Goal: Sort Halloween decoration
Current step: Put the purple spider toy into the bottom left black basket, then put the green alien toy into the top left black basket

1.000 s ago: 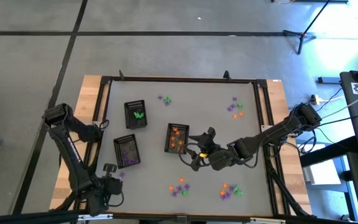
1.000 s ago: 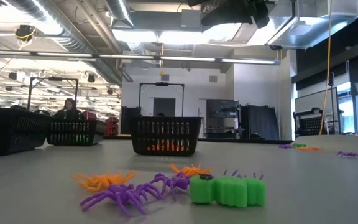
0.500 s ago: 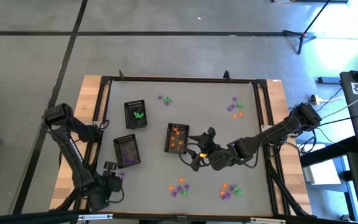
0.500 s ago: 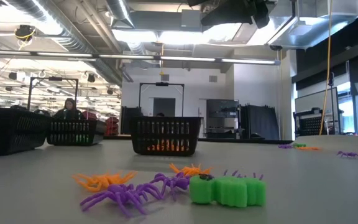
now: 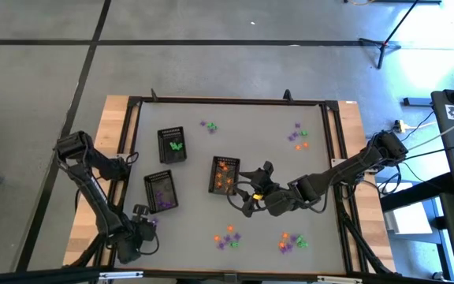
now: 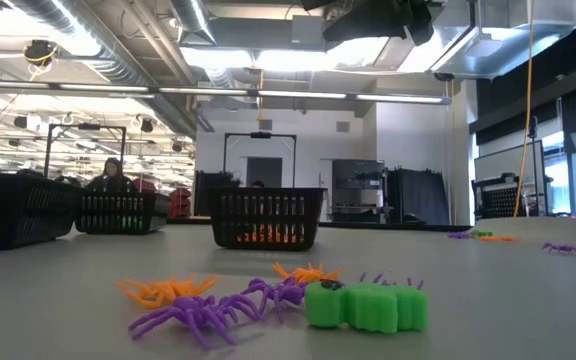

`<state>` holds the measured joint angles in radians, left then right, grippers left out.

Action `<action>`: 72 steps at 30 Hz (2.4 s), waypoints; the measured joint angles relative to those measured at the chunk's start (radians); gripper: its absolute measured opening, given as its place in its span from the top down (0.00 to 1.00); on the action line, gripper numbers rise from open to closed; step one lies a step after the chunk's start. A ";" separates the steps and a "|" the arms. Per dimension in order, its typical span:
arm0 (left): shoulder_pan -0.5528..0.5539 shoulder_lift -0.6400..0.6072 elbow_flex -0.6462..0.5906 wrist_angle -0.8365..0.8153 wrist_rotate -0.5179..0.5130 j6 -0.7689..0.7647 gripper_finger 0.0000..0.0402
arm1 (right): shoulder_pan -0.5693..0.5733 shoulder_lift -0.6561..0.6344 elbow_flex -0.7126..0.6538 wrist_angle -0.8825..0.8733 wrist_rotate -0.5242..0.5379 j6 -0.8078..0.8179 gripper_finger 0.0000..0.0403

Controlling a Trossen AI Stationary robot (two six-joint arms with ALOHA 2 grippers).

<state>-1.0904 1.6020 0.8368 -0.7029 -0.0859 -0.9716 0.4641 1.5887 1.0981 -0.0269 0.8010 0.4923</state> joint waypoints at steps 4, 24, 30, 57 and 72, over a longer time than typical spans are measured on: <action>0.000 0.000 0.000 -0.002 0.000 0.012 0.70 | 0.000 0.000 0.000 0.000 0.000 0.000 0.39; 0.046 0.000 0.000 -0.008 0.052 0.016 1.00 | 0.000 0.000 0.000 -0.001 0.002 0.000 0.39; 0.046 0.000 0.016 -0.039 0.049 0.011 1.00 | 0.000 0.000 0.000 -0.001 0.002 0.000 0.39; 0.058 0.000 0.145 -0.143 -0.034 0.234 0.77 | 0.000 0.000 0.000 -0.001 0.002 0.000 0.39; 0.058 0.000 0.145 -0.140 -0.059 0.354 0.73 | -0.015 0.034 0.001 0.011 -0.002 0.000 0.39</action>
<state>-1.0325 1.6020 0.9817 -0.8425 -0.1444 -0.6178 0.4488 1.6226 1.0995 -0.0157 0.7994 0.4926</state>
